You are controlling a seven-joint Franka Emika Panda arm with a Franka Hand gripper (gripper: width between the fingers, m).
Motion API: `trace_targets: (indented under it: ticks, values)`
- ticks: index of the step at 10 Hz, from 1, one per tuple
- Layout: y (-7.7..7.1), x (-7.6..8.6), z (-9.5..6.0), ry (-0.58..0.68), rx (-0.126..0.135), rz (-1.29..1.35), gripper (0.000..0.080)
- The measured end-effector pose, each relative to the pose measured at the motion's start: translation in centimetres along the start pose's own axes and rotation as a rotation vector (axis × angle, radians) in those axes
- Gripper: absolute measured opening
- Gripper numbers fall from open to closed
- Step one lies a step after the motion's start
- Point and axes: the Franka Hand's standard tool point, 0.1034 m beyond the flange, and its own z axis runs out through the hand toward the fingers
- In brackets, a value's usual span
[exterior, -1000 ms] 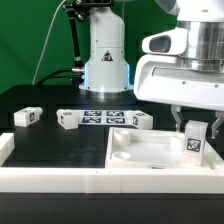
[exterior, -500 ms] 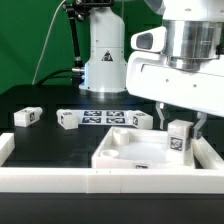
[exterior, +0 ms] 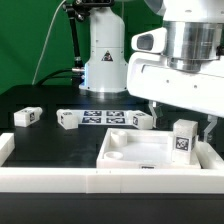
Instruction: Assemble one leg
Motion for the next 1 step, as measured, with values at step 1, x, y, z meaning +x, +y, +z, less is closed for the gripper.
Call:
trace_targets:
  ticks: [1]
  values:
    - [0.00, 0.00, 0.00, 0.000, 0.000, 0.000, 0.0649]
